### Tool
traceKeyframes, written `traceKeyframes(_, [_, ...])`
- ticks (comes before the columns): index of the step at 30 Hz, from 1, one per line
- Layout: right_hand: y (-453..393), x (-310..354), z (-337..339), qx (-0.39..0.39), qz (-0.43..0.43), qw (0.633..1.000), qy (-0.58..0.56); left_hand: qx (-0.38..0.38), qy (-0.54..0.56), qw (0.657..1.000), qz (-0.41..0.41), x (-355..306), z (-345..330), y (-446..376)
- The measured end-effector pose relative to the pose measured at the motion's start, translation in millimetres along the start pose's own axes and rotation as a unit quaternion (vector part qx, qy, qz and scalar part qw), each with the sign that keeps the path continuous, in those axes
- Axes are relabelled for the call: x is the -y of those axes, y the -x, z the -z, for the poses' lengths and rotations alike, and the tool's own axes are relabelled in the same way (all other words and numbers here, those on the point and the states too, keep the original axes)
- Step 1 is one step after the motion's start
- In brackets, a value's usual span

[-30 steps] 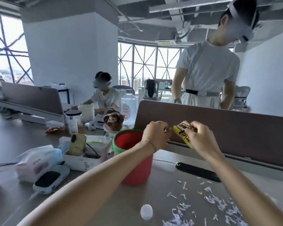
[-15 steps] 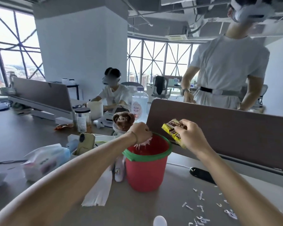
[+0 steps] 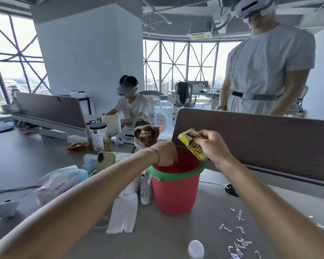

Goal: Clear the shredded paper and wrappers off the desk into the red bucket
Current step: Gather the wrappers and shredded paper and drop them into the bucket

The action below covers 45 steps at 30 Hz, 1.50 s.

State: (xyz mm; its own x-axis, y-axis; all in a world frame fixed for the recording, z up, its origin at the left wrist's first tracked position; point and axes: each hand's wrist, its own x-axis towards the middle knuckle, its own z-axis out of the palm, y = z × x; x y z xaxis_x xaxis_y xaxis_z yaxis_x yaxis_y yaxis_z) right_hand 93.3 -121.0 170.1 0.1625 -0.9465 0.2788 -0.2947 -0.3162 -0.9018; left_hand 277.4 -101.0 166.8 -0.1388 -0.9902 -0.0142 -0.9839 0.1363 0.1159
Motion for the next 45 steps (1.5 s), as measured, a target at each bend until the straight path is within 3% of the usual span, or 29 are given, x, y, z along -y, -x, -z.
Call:
traceKeyframes(3, [-4.7,-1.7,-13.1,-0.014,0.003,1.0,0.01,0.051,-0.018,0.998,-0.021,-0.1,8.5,15.0])
traceKeyframes(14, [1.2,-7.4,-32.4,0.055,0.016,0.991,0.121,0.007,-0.014,1.0,-0.021,10.1,16.0,56.6])
traceKeyframes(19, [23.0,-0.9,-20.4,0.03,0.067,0.974,0.213,-0.059,-0.046,0.996,-0.04,-1.4,13.7,72.0])
traceKeyframes(24, [58.6,7.4,5.5,0.008,0.159,0.923,0.35,-0.172,-0.133,0.971,-0.101,-36.5,10.2,89.2])
traceKeyframes(29, [100.3,-4.7,33.1,-0.006,0.203,0.893,0.401,-0.215,-0.093,0.959,-0.159,-76.2,-10.4,109.0])
traceKeyframes(35, [165.4,-31.6,62.3,0.026,0.145,0.904,0.401,-0.168,-0.029,0.973,-0.155,-115.5,-61.9,130.4])
traceKeyframes(45, [279.2,-97.1,99.6,0.069,0.08,0.907,0.409,0.002,0.054,0.982,-0.183,-152.7,-200.9,173.3])
